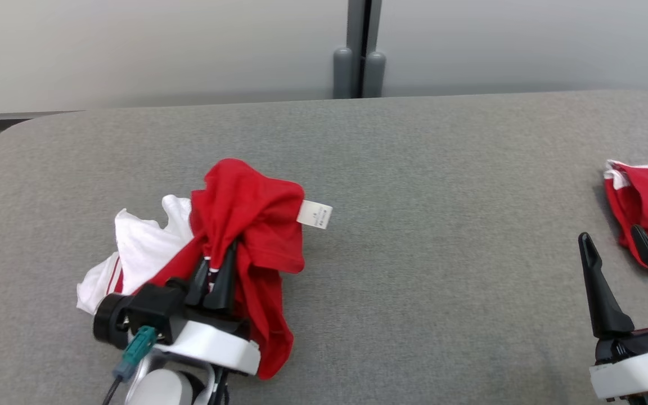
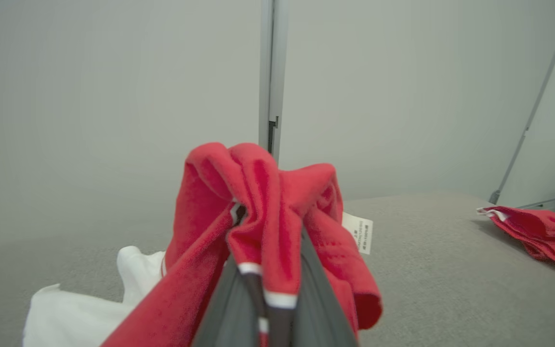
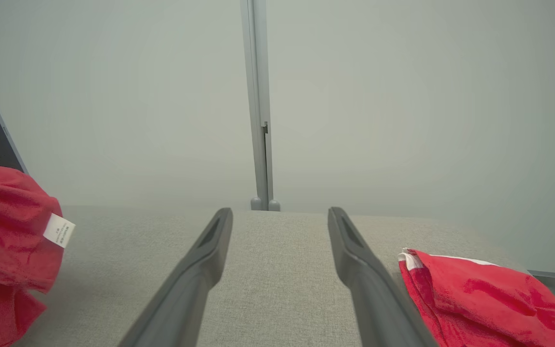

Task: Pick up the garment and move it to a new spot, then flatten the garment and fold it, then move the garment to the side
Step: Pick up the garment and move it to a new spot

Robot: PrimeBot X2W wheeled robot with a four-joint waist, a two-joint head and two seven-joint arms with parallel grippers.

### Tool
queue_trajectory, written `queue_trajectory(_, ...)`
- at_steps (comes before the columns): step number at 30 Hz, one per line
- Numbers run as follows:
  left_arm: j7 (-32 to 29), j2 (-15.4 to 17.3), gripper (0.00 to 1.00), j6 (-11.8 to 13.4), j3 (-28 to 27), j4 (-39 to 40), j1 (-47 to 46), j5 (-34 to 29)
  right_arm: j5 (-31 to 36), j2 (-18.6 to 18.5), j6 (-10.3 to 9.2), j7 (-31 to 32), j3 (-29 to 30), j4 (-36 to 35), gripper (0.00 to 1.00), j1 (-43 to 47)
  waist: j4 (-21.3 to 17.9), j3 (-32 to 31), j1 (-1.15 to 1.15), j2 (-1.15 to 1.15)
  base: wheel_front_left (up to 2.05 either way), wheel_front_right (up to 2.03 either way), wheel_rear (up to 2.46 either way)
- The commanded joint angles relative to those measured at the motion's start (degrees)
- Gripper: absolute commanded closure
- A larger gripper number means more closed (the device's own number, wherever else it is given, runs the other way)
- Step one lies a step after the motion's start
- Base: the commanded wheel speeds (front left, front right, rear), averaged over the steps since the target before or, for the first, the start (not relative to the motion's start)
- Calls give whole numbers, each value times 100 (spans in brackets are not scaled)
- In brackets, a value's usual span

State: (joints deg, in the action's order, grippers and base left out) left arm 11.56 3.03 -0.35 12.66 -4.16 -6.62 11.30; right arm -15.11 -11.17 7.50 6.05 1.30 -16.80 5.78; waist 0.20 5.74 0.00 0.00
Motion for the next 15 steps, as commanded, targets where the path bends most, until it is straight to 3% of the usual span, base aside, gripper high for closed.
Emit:
queue_trajectory(1,-23,7,100,-32,110,4,-196,47,-50,-16,-3,-30,-16,-14,0,-88,-347,163,0,0,0,0,0)
queue_trajectory(6,-42,2,100,-147,900,-288,-823,191,-103,76,-3,-213,20,75,0,-289,-1008,672,0,0,0,0,0)
queue_trajectory(11,38,10,100,-103,1682,-713,-1559,434,-189,215,-3,-453,25,301,0,-464,-1602,1085,0,0,0,0,0)
queue_trajectory(15,7,6,100,8,1991,-1289,-1936,489,-234,281,-3,-636,-56,472,0,-562,-1908,1363,0,0,0,0,0)
